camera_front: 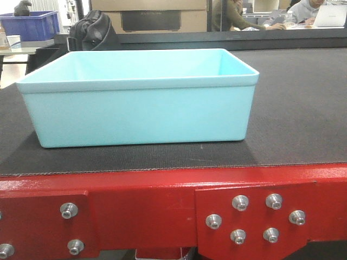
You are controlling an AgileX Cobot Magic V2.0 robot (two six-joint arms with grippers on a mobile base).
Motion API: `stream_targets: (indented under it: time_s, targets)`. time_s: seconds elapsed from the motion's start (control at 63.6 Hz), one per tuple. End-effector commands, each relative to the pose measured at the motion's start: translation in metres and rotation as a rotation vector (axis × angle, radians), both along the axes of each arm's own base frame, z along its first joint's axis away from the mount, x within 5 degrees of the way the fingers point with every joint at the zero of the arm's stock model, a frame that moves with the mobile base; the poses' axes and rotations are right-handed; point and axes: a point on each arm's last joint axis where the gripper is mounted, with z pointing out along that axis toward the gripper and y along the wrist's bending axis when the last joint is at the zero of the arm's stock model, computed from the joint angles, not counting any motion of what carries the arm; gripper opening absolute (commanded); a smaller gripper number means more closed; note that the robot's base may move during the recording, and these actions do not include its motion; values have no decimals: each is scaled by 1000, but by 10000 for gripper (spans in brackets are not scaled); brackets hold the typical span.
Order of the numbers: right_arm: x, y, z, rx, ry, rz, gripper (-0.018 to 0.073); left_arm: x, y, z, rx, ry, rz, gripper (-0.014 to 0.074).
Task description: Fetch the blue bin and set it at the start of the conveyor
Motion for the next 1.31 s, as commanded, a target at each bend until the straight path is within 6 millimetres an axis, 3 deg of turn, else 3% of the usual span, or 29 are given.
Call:
stream_targets:
  time_s: [0.0, 0.598, 1.29]
  targets:
    - [0, 0, 1, 6, -22, -6, -165, 0, 0, 2, 5, -24, -4, -111]
    - [0, 0, 1, 6, -22, -6, -165, -1, -2, 10, 151, -98, -20, -111]
    - [0, 0, 1, 6, -22, -6, -165, -1, -2, 10, 141, -100, -20, -111]
